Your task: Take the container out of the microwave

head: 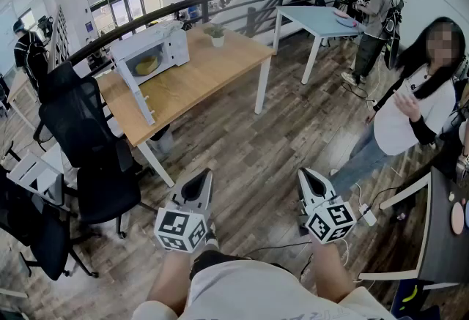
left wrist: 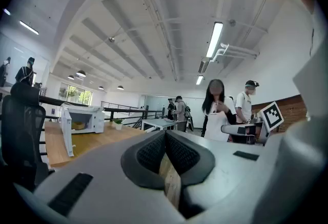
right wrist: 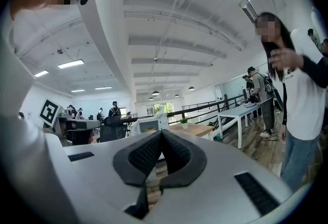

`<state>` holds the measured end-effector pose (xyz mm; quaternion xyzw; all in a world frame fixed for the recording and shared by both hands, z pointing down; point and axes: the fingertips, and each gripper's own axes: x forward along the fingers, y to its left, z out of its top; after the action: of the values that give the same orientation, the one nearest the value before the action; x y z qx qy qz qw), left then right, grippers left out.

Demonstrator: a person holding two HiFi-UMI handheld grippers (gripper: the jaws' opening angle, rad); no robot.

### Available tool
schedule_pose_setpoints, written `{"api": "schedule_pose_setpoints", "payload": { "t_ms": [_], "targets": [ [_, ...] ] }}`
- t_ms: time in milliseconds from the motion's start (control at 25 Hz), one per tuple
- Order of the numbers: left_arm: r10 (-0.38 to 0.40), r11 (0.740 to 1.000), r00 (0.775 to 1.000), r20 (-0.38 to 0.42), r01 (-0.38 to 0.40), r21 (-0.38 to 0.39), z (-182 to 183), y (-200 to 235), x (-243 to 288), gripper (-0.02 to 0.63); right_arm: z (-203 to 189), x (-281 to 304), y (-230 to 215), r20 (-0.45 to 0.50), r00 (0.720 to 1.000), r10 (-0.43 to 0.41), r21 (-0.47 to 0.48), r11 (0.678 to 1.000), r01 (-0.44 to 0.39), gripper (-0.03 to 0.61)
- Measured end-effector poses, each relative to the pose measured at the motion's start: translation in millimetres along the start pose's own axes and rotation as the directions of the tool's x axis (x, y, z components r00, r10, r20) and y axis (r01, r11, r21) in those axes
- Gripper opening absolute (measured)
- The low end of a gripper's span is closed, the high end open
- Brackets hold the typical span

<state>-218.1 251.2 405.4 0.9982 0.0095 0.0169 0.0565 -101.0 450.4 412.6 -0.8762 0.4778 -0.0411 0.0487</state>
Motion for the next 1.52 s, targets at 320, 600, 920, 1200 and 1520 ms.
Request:
{"api": "schedule_pose_setpoints", "payload": {
  "t_ms": [320, 600, 920, 1200, 1520],
  "targets": [
    [0.006, 1.000, 1.000, 0.001, -0.006, -0.007, 3, 6, 0, 0.032, 0, 6, 4, -0.009, 1.000, 0.011, -0.004, 1.000, -0.011, 0.021],
    [0.010, 1.000, 1.000, 0.000, -0.010, -0.014, 1, 6, 2, 0.032, -2, 6, 3, 0.001, 1.000, 0.029, 0.016, 0.999, -0.029, 0.021],
    [-0.008, 1.000, 1.000, -0.007, 0.007, -0.013, 3, 3, 13, 0.032, 2, 6, -3, 0.015, 0.999, 0.031, 0.035, 0.999, -0.032, 0.021],
    [-0.024, 0.999, 0.999, -0.023, 0.024, -0.027, -3, 17, 31, 0.032, -7, 24, -10, -0.006, 1.000, 0.024, 0.044, 0.999, -0.024, 0.021],
    [-0.026, 0.998, 0.999, -0.045, 0.024, -0.056, -6, 66, 73, 0.032, -15, 85, -20, -0.047, 0.999, 0.023, 0.051, 0.999, -0.020, 0.021]
  ]
}}
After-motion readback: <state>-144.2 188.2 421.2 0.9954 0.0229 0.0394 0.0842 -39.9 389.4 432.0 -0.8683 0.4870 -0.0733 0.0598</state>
